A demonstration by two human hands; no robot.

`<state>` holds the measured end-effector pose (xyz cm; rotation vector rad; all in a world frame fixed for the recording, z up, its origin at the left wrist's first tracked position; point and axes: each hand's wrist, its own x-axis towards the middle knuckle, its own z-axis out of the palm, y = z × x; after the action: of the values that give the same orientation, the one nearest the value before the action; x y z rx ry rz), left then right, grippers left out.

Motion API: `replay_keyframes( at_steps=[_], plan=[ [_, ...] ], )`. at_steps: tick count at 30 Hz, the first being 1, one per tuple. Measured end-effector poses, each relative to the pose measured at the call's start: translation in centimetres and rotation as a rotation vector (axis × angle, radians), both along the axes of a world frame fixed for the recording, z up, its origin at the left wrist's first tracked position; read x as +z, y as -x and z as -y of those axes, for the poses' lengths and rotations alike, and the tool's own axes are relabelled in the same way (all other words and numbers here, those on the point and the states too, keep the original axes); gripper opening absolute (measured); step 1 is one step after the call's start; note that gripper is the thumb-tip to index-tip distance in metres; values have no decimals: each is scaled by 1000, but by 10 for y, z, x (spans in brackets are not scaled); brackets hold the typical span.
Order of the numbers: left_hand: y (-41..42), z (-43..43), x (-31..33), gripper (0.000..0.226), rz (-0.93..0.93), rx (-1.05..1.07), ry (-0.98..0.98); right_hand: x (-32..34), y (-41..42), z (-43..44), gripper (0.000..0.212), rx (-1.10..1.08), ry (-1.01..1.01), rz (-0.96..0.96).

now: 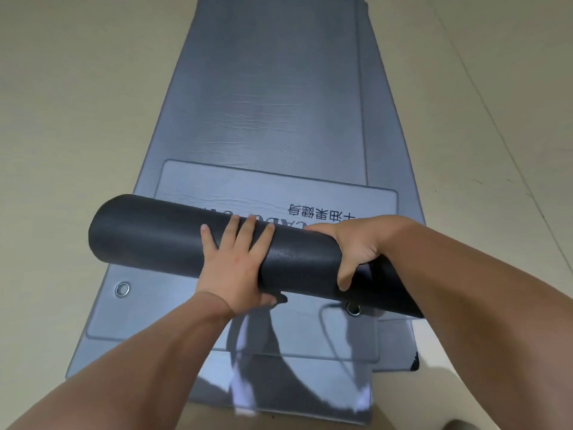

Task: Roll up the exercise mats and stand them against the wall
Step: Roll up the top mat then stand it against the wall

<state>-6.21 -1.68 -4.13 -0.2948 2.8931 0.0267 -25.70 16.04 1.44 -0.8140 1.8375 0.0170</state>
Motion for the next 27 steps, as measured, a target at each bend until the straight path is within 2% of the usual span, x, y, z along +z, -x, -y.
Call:
replay_keyframes(
  at_steps=[3, 6, 12, 17, 23, 27],
  plan=[
    [7, 1, 0, 137, 35, 26, -1, -8, -4, -5, 132, -44, -3, -43],
    [22, 5, 6, 139, 97, 35, -16, -8, -12, -5, 139, 11, 15, -204],
    [77, 21, 31, 128, 253, 16, -92, -11, -40, -2, 143, 22, 197, -553],
    [113, 27, 44, 124, 426, 82, -129, -31, -60, -13, 139, 55, 164, -880],
    [137, 30, 48, 132, 520, 118, -152, -60, -71, -30, 141, 85, 244, -912],
    [143, 40, 46, 143, 445, 19, -184, -61, -59, -22, 147, 65, 187, -856]
  ],
)
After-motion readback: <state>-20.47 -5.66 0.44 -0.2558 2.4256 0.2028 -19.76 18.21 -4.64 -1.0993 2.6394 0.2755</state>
